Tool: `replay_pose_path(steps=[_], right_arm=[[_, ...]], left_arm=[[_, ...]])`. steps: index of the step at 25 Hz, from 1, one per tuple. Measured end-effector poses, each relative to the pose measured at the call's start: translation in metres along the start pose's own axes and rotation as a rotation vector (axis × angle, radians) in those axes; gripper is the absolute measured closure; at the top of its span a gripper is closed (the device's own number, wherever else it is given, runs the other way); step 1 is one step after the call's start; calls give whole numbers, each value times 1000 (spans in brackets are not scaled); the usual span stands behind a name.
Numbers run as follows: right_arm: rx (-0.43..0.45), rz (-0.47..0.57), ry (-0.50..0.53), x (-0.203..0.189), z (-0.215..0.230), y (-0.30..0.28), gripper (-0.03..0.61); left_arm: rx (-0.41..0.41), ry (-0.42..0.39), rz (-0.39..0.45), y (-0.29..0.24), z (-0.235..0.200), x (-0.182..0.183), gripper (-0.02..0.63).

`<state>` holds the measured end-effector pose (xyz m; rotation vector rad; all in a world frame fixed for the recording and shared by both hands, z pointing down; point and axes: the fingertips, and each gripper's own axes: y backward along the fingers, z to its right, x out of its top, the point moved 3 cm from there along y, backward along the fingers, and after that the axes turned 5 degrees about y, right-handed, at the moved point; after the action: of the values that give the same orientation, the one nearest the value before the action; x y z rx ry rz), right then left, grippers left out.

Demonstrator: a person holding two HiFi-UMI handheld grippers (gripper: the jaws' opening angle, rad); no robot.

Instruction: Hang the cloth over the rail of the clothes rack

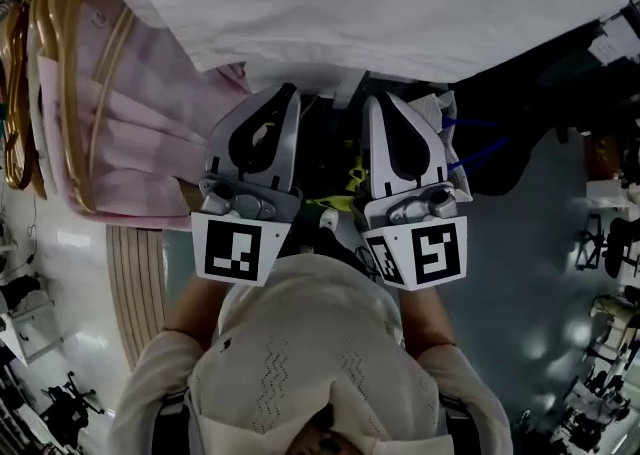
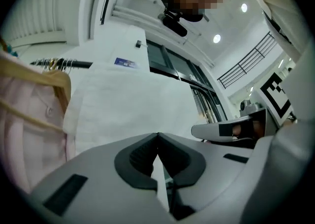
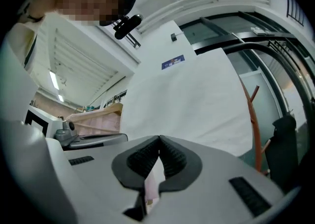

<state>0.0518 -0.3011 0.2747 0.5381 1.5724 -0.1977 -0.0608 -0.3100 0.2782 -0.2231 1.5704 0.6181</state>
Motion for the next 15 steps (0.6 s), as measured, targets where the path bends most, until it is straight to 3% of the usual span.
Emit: replay_pose_path(steps=[6,11,15], right_arm=[[10,-66,-42,-63,-9,18,560],[20,-178,-100,-116,-25,45,560],[23,-236,-147,-137,-44,55,560]], left_arm=[[-100,78,-74,16,20,-69,600],[-159,39,-184,47,44,-114,600],[-121,91,-195,60,39,-121,600]])
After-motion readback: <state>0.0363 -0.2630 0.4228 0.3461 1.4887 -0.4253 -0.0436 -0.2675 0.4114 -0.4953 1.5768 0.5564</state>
